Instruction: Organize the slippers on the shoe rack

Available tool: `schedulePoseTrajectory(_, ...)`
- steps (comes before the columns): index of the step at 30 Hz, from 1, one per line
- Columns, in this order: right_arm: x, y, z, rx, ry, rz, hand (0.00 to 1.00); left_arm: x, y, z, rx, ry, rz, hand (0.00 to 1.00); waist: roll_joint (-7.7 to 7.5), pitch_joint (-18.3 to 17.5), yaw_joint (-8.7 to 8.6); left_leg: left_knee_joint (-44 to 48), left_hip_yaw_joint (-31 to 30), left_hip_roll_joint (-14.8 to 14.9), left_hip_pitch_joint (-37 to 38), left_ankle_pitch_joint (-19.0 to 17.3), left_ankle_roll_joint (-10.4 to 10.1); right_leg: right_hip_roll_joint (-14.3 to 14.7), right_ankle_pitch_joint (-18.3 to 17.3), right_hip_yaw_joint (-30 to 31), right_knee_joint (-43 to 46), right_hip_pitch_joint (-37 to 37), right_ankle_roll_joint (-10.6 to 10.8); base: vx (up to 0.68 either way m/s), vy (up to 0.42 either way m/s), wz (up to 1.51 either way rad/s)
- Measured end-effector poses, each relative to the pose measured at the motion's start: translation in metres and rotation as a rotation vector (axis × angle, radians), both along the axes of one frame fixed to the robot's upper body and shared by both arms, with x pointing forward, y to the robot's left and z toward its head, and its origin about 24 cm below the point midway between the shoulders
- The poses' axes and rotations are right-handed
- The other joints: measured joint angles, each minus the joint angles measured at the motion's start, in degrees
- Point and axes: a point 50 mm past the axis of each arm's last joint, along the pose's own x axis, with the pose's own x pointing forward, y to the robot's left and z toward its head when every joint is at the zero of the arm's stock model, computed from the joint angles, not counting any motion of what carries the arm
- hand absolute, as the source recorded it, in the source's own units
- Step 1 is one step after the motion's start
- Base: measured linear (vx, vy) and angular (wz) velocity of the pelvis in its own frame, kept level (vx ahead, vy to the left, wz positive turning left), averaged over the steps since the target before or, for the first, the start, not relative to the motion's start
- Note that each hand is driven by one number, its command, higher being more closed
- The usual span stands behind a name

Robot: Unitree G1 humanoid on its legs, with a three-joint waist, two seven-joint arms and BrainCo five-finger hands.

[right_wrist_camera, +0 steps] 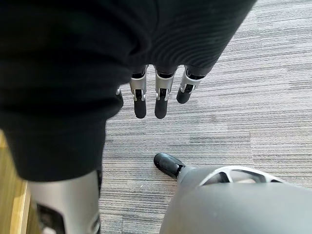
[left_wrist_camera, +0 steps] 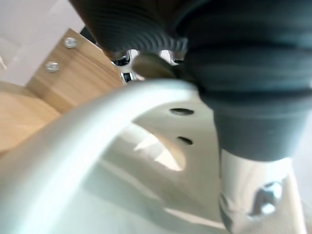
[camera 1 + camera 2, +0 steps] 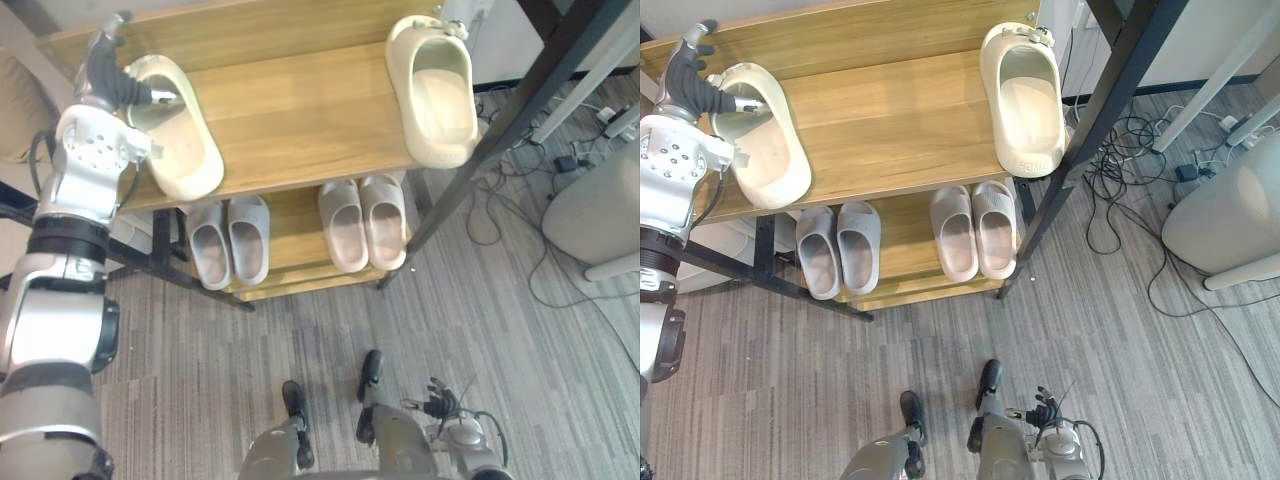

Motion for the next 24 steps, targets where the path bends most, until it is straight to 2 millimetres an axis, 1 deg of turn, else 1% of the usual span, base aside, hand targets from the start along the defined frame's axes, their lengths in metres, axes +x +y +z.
schedulePoseTrajectory(5,0.002,0.001,0.001,0.001,-0.007,-0.006,0.00,0.002,-0.003,-0.002,-0.005,0.008,-0.005,1.00,-0.02,0.28,-0.20,2.51,0.84,-0.33,-0.77,-1.89,0.32,-0.59,0.32,1.19,-0.01,-0.05,0.60,-0.05,0.066,-0.08)
schedulePoseTrajectory(11,0.002,0.000,0.001,0.000,-0.008,-0.007,0.00,0.002,-0.003,-0.002,-0.005,0.007,-0.006,1.00,0.00,0.29,-0.48,3.39,0.87,-0.12,-1.00,-2.15,0.34,-0.55,0.27,1.24,0.00,0.04,0.68,-0.01,0.036,-0.02)
schedulePoseTrajectory(15,0.001,0.000,0.001,0.000,-0.007,-0.007,0.00,0.002,-0.008,-0.001,-0.004,-0.005,-0.021,1.00,0.00,0.29,-0.43,3.45,0.41,-0.17,-0.87,-2.16,0.35,-0.63,0.27,0.68,0.00,0.54,0.69,0.00,0.039,0.06)
schedulePoseTrajectory(17,0.000,0.000,0.000,0.000,-0.005,-0.008,0.00,0.003,-0.015,-0.001,-0.009,-0.024,-0.035,1.00,0.01,0.28,-0.48,3.61,-0.17,-0.18,-0.63,-2.19,0.40,-0.71,0.23,0.38,-0.01,1.14,0.75,-0.02,0.045,0.14)
schedulePoseTrajectory(18,0.000,0.000,0.000,0.001,-0.004,-0.008,0.00,0.002,-0.021,-0.002,-0.004,-0.037,-0.060,1.00,0.01,0.28,-0.28,3.71,-0.27,-0.20,-0.38,-2.27,0.49,-0.80,0.18,0.35,-0.02,1.51,0.82,-0.02,0.049,0.08)
schedulePoseTrajectory(20,0.000,0.001,0.000,0.002,-0.003,-0.007,0.00,0.001,-0.029,-0.006,0.005,-0.043,-0.092,1.00,0.03,0.27,-0.28,3.96,-0.30,-0.27,0.26,-2.58,0.59,-0.91,0.08,0.33,-0.02,2.28,0.96,-0.02,0.056,0.03)
schedulePoseTrajectory(21,-0.001,0.001,-0.001,0.003,-0.001,-0.008,0.00,0.000,-0.038,-0.008,0.006,-0.053,-0.125,1.00,0.04,0.26,-0.27,4.59,-0.44,-0.26,0.39,-3.05,0.60,-0.99,-0.03,0.29,-0.02,2.73,1.11,-0.02,0.056,0.03)
schedulePoseTrajectory(24,-0.001,0.001,-0.001,0.003,-0.001,-0.007,0.00,-0.002,-0.058,-0.005,0.024,-0.084,-0.196,1.00,0.10,0.23,-0.22,5.33,-0.51,-0.30,0.19,-3.70,0.71,-1.19,-0.12,0.24,-0.02,2.90,1.24,-0.03,0.055,0.03)
